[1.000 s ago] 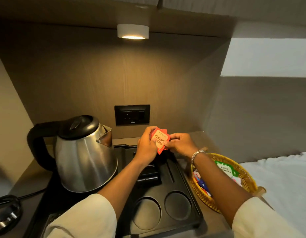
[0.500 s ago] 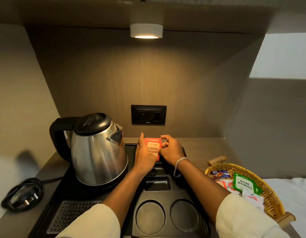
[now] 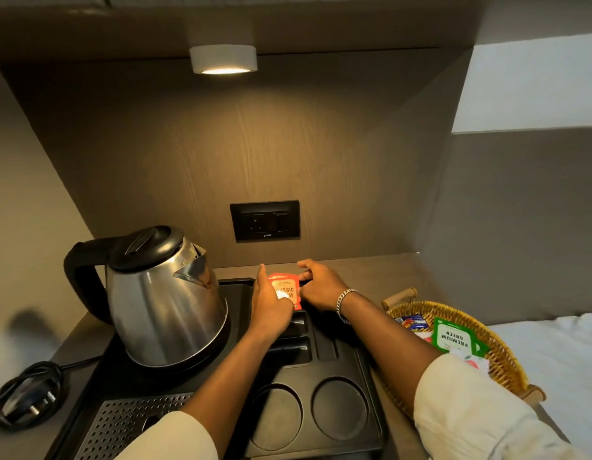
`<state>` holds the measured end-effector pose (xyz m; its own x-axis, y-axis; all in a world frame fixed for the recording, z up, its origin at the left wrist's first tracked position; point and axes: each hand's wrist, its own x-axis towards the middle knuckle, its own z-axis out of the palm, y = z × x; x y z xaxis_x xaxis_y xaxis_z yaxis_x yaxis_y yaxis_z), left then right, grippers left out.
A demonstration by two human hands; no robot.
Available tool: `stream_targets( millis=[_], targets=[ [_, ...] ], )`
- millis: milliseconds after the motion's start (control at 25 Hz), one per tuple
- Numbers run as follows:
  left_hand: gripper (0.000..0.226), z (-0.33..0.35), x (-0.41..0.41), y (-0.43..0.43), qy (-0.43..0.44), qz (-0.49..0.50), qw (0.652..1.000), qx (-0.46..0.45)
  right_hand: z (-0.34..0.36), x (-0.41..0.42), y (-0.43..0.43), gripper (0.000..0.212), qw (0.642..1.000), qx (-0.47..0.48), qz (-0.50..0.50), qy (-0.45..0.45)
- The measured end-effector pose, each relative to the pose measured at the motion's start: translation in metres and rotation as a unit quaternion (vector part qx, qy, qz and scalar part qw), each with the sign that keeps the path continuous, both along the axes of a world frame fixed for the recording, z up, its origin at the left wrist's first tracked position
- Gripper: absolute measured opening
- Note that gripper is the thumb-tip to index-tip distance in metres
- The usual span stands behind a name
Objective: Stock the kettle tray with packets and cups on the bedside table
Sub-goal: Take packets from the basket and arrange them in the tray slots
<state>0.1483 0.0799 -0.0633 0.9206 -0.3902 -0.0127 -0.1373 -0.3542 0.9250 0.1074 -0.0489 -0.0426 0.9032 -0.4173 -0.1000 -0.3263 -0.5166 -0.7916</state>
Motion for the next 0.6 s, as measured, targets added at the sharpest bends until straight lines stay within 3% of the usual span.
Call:
stream_targets(
  millis=[160,360,520,600],
  targets=[
    [0.084,0.005,-0.014,-0.002,-0.072,0.041,0.997,-0.003,0.017,-0.028,-0.008,0.06,0.999,-0.026,0.01,-0.033],
    [0.052,0.02,-0.036,-0.009,-0.194,0.017,0.978,-0.08,0.059,-0.088,-0.05,0.028,0.996,-0.035,-0.005,-0.08],
    [0.031,0.027,-0.073,-0.032,-0.207,-0.127,0.963,-0.114,0.068,-0.133,-0.074,0.011,0.996,-0.04,-0.036,-0.065],
    [0.024,0.028,-0.09,-0.044,-0.217,-0.222,0.946,-0.091,0.066,-0.154,-0.08,0.008,0.997,-0.069,-0.022,-0.016]
  ],
)
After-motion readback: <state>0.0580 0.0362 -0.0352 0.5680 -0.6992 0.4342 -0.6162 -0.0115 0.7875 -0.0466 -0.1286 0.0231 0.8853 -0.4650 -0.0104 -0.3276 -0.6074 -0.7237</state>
